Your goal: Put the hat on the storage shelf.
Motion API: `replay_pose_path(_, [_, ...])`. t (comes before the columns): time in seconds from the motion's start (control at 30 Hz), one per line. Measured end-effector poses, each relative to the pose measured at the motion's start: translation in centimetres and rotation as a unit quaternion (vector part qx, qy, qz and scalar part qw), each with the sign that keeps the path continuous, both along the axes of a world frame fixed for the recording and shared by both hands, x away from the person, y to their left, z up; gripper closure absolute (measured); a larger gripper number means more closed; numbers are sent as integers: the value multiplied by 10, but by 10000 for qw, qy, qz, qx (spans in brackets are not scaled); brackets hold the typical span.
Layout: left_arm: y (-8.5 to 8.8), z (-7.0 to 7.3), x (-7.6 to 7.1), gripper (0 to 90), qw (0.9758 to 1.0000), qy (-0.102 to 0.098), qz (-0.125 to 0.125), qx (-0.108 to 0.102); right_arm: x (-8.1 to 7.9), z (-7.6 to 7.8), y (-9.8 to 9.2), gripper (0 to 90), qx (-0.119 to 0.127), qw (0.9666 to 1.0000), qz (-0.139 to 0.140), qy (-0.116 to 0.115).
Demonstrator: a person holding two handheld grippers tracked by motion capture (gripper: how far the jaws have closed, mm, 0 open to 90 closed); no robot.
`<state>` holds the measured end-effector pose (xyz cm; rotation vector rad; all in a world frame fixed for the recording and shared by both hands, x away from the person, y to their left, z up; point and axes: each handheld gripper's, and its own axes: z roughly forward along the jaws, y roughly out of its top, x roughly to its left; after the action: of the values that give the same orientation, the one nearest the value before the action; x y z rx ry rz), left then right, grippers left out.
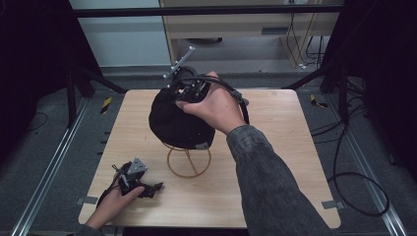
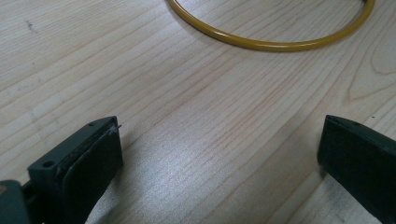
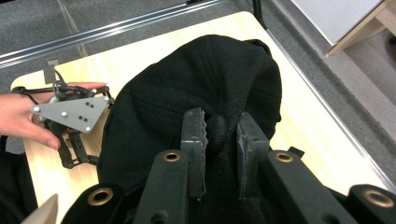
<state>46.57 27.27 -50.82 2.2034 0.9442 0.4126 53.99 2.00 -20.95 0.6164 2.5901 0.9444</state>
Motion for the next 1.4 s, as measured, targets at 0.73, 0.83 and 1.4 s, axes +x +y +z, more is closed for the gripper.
replay_pose_path(0.73, [0, 0, 0, 0, 10000, 6, -17, 8, 4, -13, 6, 737, -109, 9998, -45, 128])
replay_pose_path(0.83, [0, 0, 0, 0, 10000, 6, -23, 9, 4, -14, 6, 735, -129, 9998, -49, 125])
replay_pose_path(1.4, [-1, 0, 0, 0, 10000, 7, -31, 14, 0, -12, 0, 697, -112, 9998, -73, 132])
